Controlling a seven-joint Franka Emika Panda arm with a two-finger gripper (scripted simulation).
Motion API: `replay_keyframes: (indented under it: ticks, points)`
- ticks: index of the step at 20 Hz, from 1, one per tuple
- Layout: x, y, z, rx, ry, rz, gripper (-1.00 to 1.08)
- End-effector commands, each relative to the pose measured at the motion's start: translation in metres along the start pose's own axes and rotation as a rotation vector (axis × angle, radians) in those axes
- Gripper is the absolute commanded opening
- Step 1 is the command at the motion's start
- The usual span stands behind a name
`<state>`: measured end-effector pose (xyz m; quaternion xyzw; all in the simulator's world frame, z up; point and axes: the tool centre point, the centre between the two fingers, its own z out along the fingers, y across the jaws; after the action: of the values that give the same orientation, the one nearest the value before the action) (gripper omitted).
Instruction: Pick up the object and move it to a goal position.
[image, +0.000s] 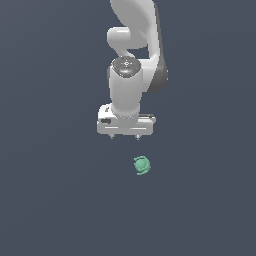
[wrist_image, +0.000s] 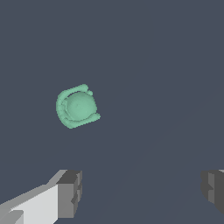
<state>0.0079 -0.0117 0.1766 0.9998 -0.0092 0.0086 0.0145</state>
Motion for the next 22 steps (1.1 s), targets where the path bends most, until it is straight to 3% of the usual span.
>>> replay_keyframes:
  ticks: [1,13,22]
  points:
    - [0.000,0.000,0.000,0.000,0.000,0.000,1.00]
    - [-0.001,0.010,-0.002,-0.021,-0.015,-0.009,1.00]
    - [0.014,-0.008,0.014,-0.016,-0.015,-0.079,1.00]
